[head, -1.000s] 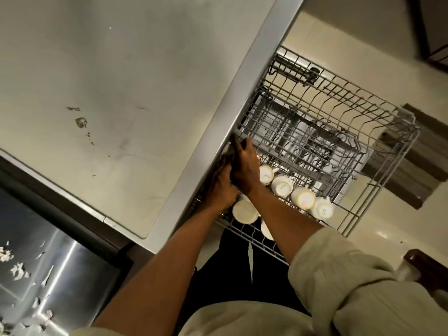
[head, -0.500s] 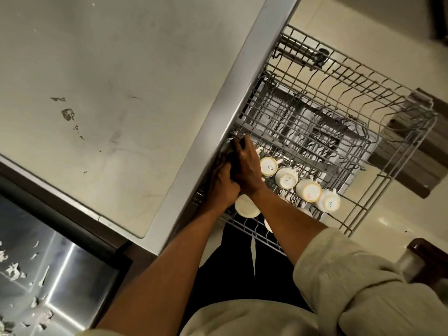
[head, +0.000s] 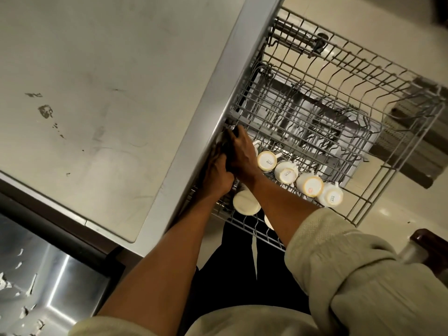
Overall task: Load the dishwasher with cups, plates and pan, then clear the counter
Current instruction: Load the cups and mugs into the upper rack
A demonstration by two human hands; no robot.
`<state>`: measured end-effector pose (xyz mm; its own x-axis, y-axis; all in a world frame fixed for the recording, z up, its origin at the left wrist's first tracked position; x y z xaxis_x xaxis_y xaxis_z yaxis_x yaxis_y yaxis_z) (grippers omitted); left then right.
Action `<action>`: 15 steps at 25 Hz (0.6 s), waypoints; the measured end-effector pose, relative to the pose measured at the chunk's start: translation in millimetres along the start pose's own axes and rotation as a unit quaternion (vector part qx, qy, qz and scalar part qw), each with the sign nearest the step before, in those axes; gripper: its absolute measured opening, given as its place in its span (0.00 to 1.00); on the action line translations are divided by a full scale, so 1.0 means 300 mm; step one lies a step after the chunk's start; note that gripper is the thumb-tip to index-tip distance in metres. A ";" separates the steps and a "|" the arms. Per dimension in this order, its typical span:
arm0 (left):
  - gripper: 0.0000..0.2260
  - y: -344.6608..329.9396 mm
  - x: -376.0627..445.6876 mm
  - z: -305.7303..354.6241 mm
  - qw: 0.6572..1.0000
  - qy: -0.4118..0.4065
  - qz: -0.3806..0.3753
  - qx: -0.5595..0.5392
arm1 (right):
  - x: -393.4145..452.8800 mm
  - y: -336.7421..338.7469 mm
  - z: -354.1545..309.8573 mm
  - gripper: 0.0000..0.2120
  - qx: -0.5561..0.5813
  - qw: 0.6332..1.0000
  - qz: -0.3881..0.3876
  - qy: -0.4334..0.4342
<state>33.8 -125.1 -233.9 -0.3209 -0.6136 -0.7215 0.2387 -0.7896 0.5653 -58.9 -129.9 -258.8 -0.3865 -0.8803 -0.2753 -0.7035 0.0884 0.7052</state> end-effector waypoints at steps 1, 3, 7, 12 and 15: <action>0.28 -0.004 0.006 -0.001 1.000 -0.006 0.003 0.014 | -0.001 -0.004 0.006 0.34 0.004 1.000 0.001 0.002; 0.30 -0.011 0.027 -0.002 0.999 -0.025 0.010 0.041 | 0.002 -0.004 0.012 0.30 0.002 1.000 0.011 0.011; 0.36 -0.054 0.069 -0.027 0.991 -0.039 -0.012 0.124 | 0.002 -0.016 0.007 0.28 -0.060 0.997 -0.011 0.051; 0.39 -0.094 0.056 -0.027 0.978 -0.051 -0.021 0.200 | -0.072 -0.027 0.002 0.29 -0.188 0.972 -0.061 0.126; 0.42 -0.097 0.053 -0.029 0.980 -0.049 -0.023 0.193 | -0.110 -0.043 0.022 0.36 -0.217 0.961 -0.102 0.140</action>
<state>29.9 -112.0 -265.2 -0.4141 -0.5586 -0.7186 -0.1360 -0.7427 0.6557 -41.0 -98.9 -263.2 -0.0488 -0.9546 -0.2938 -0.4086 -0.2494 0.8780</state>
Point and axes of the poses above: each hand's wrist, its own x-axis towards the middle knuckle, its own y-axis out of the back of the hand, z = x × y, the point moved 10 cm from there along x, towards the middle knuckle, and after that the axes turned 1 degree about -z, right-handed, at the moved point
